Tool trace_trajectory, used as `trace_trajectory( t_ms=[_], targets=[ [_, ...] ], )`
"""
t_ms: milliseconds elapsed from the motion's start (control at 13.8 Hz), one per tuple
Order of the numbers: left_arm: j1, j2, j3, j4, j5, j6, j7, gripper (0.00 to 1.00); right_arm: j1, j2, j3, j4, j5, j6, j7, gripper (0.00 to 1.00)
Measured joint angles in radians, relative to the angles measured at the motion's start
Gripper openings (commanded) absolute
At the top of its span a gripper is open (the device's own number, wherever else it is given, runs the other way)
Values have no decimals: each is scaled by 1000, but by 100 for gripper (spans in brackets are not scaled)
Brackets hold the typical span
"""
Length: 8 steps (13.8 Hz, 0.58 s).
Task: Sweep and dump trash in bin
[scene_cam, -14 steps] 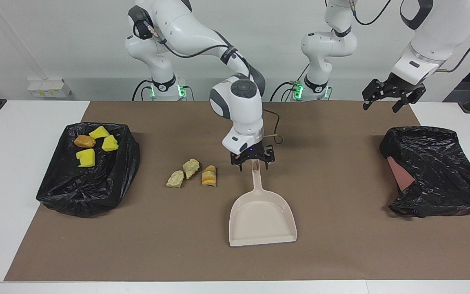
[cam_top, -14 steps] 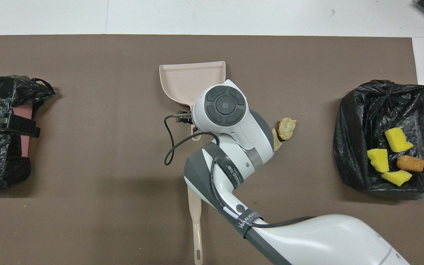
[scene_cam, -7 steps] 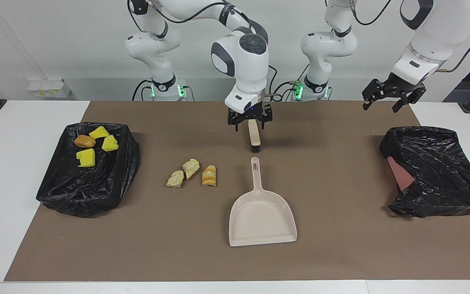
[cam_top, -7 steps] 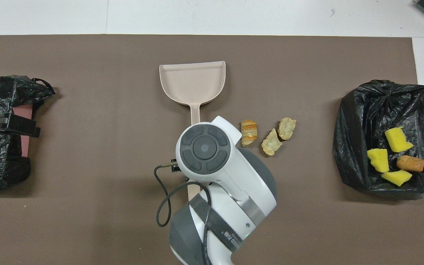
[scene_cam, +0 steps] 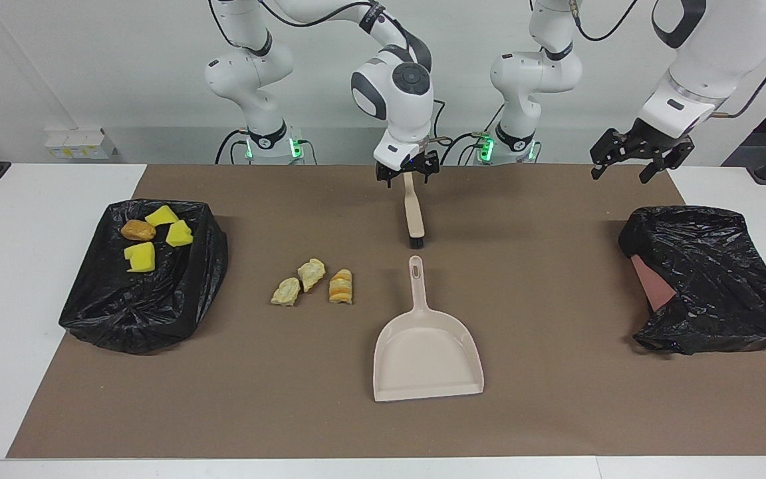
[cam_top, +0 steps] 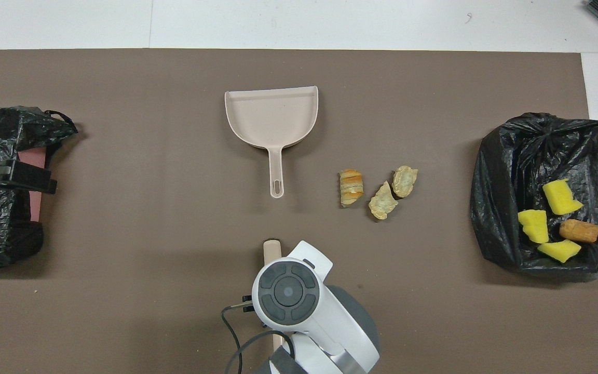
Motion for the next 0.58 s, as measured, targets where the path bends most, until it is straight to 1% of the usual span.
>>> trace_trajectory(
  t_ms=[145, 290, 581],
  targets=[
    [0, 0, 0, 0, 0, 0, 0, 100, 34, -8, 0, -82, 17, 94, 5, 100],
    [0, 0, 0, 0, 0, 0, 0, 100, 53, -12, 0, -143, 21, 155, 5, 100],
    [0, 0, 0, 0, 0, 0, 0, 100, 85, -20, 0, -177, 37, 174, 25, 100]
  ],
)
